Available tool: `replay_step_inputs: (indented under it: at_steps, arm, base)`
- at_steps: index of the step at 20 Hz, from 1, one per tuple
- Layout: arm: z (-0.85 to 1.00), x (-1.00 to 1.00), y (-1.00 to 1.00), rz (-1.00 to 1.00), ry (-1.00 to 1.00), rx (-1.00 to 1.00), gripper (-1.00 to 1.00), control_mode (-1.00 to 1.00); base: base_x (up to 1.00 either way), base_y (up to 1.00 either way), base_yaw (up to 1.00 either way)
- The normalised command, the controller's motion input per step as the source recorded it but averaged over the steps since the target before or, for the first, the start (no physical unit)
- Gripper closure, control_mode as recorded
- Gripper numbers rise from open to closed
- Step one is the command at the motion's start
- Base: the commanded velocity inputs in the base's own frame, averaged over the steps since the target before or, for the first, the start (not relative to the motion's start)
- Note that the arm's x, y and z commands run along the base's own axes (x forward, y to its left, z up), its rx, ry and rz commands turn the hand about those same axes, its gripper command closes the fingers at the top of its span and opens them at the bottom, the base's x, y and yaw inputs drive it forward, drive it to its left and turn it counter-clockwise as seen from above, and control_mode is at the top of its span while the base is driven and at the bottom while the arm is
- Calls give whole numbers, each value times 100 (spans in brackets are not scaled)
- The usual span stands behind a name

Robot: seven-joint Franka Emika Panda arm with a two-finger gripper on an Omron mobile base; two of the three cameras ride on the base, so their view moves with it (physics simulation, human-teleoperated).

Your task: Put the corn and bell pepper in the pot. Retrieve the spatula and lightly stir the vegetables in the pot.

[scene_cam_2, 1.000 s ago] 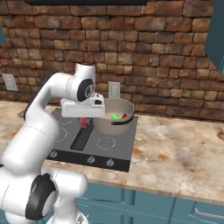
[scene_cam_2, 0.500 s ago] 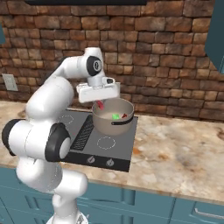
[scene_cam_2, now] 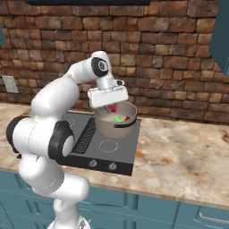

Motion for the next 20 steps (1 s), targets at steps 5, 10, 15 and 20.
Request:
replay_step_inputs:
  at_steps: [5, 10, 15, 20]
  arm:
    - [15, 2, -25, 9, -2, -21, 100, -100]
    - [9, 7, -35, 5, 1, -16, 100, -100]
    - [-4, 28, -44, 15, 0, 0, 100, -100]
    - [0, 54, -52, 25, 5, 0, 100, -100]
  base:
    - [0, 0, 0]
    - [0, 0, 0]
    - [0, 0, 0]
    - [0, 0, 0]
